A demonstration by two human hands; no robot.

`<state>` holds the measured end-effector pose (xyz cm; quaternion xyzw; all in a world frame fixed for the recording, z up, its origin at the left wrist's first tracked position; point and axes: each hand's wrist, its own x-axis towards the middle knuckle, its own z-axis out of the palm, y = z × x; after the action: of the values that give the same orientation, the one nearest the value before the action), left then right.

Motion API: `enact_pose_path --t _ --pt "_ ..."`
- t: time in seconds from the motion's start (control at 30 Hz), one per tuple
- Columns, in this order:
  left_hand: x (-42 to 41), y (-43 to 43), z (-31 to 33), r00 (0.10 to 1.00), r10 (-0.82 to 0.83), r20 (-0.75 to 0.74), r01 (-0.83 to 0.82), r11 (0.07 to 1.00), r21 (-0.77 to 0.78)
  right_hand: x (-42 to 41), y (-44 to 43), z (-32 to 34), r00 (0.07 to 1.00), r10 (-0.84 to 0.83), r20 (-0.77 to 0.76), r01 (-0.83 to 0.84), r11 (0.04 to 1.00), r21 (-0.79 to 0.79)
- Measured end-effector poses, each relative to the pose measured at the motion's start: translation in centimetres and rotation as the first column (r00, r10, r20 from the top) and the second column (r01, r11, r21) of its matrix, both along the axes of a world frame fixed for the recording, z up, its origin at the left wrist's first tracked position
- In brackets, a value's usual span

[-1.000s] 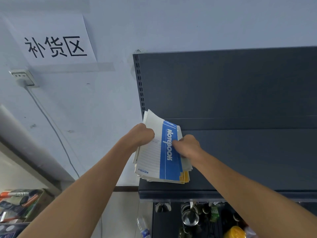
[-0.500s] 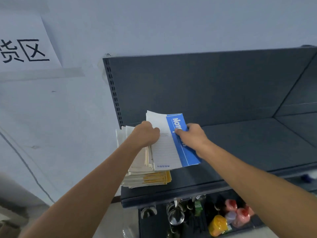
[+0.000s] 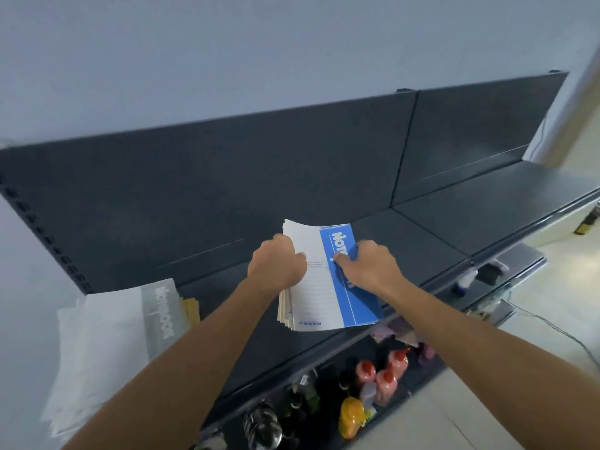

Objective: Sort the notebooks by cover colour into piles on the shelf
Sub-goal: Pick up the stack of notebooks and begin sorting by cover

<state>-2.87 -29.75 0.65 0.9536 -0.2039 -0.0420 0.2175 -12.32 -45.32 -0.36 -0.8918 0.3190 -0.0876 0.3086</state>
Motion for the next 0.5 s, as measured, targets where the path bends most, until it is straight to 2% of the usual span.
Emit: enact_pose_path --t 0.23,0.5 --pt "-3.4 -14.2 -0.4 0.996 -0.059 -0.065 0.061 0.998 0.035 -4.9 -13.1 -0.7 0.998 -0.068 0.009 0.067 0.996 0.062" --pt "-7.5 -28.1 -0.4 0.981 -0.170 -0.092 0.169 0.986 -0.018 -10.2 -26.1 -1.1 0.986 -0.164 0.035 0.164 0.986 0.015"
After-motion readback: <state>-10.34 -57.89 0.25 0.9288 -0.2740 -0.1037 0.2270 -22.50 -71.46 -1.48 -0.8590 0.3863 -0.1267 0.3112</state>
